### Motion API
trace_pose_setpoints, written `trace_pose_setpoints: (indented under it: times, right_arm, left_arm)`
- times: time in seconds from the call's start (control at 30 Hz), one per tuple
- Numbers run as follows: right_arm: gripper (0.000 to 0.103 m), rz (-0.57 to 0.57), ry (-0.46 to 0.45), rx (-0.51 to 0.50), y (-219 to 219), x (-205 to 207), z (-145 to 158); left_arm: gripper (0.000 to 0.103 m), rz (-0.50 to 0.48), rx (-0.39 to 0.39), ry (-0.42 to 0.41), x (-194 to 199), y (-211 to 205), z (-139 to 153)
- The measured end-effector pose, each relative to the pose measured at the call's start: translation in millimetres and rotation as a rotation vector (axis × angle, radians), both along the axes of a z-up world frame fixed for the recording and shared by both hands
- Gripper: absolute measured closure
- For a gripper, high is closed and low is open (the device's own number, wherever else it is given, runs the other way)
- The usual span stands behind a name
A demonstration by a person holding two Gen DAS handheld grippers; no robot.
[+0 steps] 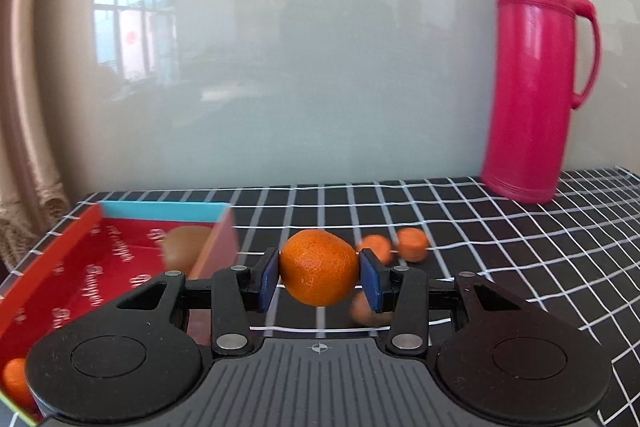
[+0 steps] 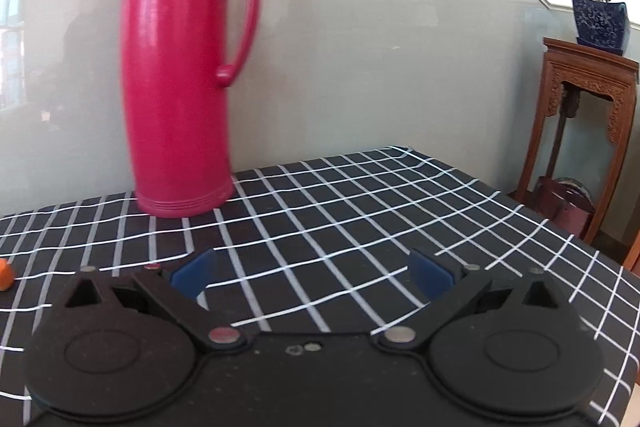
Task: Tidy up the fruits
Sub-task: 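Carry the mandarin with the left tool into the box and release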
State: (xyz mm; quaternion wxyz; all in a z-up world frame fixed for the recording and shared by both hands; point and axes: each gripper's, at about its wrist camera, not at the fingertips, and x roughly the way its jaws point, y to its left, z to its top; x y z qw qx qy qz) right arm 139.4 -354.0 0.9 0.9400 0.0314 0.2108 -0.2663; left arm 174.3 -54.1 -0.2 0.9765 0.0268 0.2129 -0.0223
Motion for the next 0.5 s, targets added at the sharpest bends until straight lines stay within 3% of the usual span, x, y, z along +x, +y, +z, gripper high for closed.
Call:
trace_pose_setpoints:
  times: [0.5]
  right_arm:
    - [0.001,0.092,0.011,-0.002,59.4,8.1,1.5]
  left_arm:
    - [0.06,0.111,0.021,-0.019,-25.6,77.1,3.5]
